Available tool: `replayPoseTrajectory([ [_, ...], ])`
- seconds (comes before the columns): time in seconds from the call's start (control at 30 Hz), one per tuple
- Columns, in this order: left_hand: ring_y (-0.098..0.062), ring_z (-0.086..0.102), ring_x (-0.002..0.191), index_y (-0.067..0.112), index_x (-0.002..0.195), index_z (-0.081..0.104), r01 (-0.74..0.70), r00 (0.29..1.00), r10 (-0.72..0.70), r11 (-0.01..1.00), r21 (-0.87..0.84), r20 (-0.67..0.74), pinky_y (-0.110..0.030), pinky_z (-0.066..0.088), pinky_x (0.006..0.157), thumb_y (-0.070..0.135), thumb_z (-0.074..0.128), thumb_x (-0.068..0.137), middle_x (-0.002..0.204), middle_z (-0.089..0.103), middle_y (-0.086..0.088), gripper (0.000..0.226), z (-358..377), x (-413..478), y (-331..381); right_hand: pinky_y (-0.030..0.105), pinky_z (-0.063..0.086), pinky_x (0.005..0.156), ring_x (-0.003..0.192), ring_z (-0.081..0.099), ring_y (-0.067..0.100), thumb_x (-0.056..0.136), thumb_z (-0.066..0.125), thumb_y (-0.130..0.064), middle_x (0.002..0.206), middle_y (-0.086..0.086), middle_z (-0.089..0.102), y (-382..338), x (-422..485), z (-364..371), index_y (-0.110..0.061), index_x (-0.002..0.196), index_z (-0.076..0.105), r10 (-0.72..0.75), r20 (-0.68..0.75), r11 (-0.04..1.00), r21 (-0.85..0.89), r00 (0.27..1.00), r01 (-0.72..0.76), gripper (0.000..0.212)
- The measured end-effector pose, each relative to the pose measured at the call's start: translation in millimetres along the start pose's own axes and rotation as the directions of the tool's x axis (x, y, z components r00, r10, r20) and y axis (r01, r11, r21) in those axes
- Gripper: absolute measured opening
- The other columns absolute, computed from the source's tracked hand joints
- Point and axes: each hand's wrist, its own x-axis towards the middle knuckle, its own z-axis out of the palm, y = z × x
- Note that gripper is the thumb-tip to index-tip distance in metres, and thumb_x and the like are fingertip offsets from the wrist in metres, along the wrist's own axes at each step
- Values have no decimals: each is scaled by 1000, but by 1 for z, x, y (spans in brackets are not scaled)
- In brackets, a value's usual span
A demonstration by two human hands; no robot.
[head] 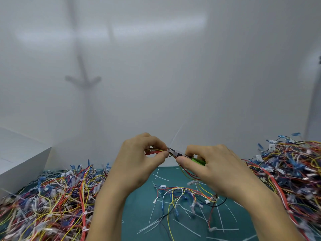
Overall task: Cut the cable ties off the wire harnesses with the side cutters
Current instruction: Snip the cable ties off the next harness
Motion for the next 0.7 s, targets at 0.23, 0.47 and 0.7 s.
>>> replayPoseTrajectory([
  [0.23, 7, 57, 75, 25, 76, 75, -76, 997, 78, 995, 57, -27, -2, 37, 63, 14, 77, 80, 76, 64, 11, 12, 2, 0, 2, 29, 33, 52, 64, 48, 9, 78, 30, -78, 59, -3, 50, 2, 0, 1, -38, 89, 55, 7, 1, 1000, 15, 1000, -7, 49],
  [0.47, 7, 56, 75, 24, 77, 75, -97, 994, 100, 991, 95, -32, -2, 36, 63, 13, 77, 80, 77, 64, 12, 11, 2, 0, 2, 30, 35, 54, 64, 49, 11, 77, 29, -78, 61, -2, 53, 2, 0, 1, -38, 86, 56, 20, 25, 999, 42, 999, -21, 49],
  [0.7, 1, 57, 74, 28, 74, 71, -31, 995, 38, 997, 72, -89, -6, 37, 63, 19, 75, 80, 74, 64, 14, 12, -1, 0, -1, 34, 41, 57, 54, 48, 13, 83, 35, -74, 58, 1, 57, -5, 1, -1, -28, 74, 57, 45, 6, 962, 271, 999, -45, 51],
])
